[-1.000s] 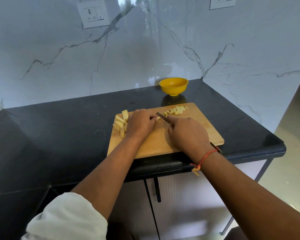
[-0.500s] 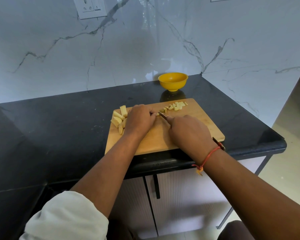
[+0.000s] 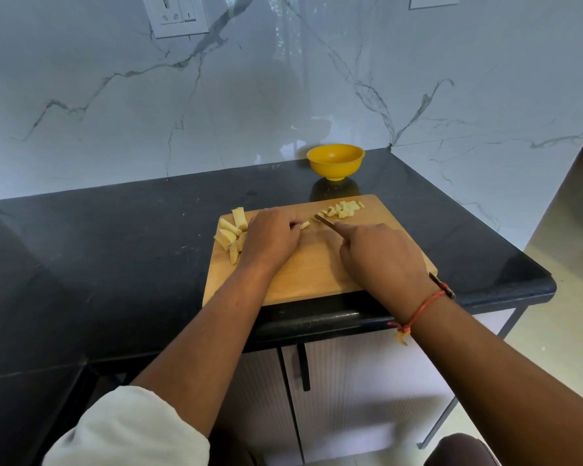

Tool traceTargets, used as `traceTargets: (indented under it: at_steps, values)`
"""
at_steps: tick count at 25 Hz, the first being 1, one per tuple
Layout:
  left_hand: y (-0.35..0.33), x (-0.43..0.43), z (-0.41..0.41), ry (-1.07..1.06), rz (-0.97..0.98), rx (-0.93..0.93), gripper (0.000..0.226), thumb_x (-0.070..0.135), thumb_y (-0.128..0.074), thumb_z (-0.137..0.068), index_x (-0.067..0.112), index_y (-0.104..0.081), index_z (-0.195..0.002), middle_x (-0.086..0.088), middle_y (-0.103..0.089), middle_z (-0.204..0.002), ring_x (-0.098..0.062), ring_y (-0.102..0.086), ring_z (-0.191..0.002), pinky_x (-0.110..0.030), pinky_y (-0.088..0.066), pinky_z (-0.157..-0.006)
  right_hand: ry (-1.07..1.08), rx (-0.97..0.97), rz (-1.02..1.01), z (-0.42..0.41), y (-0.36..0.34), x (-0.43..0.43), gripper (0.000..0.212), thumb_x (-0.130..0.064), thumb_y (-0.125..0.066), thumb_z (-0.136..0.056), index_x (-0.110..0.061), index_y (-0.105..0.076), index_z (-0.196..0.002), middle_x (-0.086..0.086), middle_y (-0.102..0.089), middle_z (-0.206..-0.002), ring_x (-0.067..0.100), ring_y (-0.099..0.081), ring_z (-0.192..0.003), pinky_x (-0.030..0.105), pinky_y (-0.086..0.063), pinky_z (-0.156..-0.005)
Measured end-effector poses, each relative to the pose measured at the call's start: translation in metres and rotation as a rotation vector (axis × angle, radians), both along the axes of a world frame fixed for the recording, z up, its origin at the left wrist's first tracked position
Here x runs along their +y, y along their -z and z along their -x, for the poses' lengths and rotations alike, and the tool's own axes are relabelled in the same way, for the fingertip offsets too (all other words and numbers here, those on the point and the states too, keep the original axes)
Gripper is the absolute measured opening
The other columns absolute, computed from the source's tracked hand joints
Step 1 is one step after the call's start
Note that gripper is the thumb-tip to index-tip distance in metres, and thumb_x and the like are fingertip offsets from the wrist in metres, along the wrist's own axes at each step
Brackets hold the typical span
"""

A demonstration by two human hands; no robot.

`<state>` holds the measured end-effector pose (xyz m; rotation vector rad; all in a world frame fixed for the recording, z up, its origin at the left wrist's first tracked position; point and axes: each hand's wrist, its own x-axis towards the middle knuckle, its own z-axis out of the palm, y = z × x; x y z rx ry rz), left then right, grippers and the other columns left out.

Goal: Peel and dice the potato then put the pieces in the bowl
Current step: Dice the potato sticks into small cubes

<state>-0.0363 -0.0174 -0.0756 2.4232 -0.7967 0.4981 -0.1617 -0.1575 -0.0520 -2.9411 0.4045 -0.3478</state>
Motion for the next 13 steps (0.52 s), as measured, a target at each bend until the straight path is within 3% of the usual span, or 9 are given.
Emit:
traceTargets:
  at_steps: [3, 7, 13]
  values:
    - [0.001, 0.001, 0.001, -0.013, 0.050, 0.049, 0.014, 0.022, -0.063, -0.095, 0.021, -0.072, -0.106, 0.005, -0.073, -0.096, -0.012, -0.065, -0.090, -0.040, -0.055, -0.089, -0.025, -0.065, -0.085, -0.005, -0.001, 0.007, 0.045, -0.034, -0.035, -0.105, -0.047, -0.042, -0.147, 0.002, -0.064, -0.094, 0.019, -0.061, -0.079, 0.036, -0.058, -0.067]
    - [-0.001, 0.001, 0.002, -0.011, 0.100, 0.090, 0.013, 0.020, -0.065, -0.095, 0.022, -0.061, -0.107, 0.006, -0.069, -0.089, -0.010, -0.064, -0.085, -0.036, -0.057, -0.078, -0.053, -0.091, -0.102, -0.016, -0.003, 0.015, 0.043, -0.035, -0.037, -0.105, -0.045, -0.047, -0.145, -0.005, -0.053, -0.086, 0.014, -0.052, -0.072, 0.028, -0.045, -0.057]
    - [-0.001, 0.001, 0.002, -0.015, 0.113, 0.079, 0.012, 0.017, -0.066, -0.091, 0.020, -0.059, -0.100, 0.005, -0.067, -0.080, -0.010, -0.063, -0.078, -0.036, -0.057, -0.077, -0.049, 0.022, -0.075, -0.023, 0.000, 0.021, 0.043, -0.031, -0.037, -0.105, -0.043, -0.046, -0.145, 0.000, -0.053, -0.091, 0.017, -0.052, -0.079, 0.032, -0.048, -0.067]
